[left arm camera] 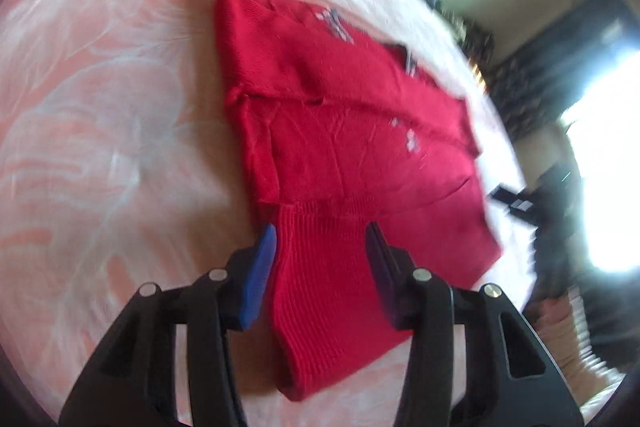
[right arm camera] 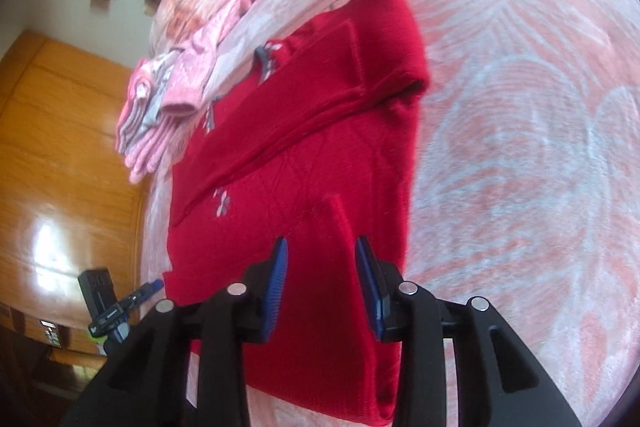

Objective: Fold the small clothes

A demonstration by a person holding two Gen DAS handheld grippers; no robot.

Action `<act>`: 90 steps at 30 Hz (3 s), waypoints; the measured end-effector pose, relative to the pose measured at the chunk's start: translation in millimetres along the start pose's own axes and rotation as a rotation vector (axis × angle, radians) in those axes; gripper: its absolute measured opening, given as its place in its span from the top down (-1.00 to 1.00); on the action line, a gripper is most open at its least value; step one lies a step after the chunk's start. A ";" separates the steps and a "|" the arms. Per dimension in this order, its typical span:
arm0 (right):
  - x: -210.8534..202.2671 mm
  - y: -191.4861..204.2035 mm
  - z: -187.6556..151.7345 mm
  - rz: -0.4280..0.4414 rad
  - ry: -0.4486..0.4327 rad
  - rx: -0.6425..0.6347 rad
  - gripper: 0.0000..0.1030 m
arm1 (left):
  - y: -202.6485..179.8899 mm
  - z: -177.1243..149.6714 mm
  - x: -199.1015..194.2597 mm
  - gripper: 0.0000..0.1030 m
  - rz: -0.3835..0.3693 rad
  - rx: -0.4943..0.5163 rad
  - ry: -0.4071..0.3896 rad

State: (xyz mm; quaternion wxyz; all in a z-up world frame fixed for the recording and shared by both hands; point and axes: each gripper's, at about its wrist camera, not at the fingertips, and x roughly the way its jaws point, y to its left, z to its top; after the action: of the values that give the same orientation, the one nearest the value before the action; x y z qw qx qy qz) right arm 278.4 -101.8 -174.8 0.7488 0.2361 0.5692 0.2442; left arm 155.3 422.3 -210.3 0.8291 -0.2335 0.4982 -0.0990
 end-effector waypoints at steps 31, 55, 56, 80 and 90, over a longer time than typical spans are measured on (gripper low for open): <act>64.8 72.1 -7.8 -0.333 0.109 -0.521 0.81 | -49.5 -36.1 -13.2 0.91 0.314 0.254 -0.154; -44.1 67.7 25.7 -0.123 -0.161 -0.357 0.93 | -73.6 41.5 -27.7 0.91 0.291 0.221 -0.368; -44.5 69.4 28.6 -0.128 -0.165 -0.359 0.93 | -76.2 47.9 -27.1 0.91 0.291 0.228 -0.371; 69.7 47.3 208.7 -0.345 -0.175 -0.160 0.94 | -37.8 210.9 102.1 0.90 0.452 0.176 -0.284; 97.4 26.8 205.6 -0.408 -0.124 -0.130 0.46 | -7.4 218.6 132.3 0.46 0.506 0.149 -0.153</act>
State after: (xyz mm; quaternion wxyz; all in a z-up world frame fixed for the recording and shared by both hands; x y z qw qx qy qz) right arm 497.4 -34.9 -180.2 0.8298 0.0820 0.5412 0.1089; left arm 410.5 426.4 -223.6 0.8776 -0.0466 0.4680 0.0928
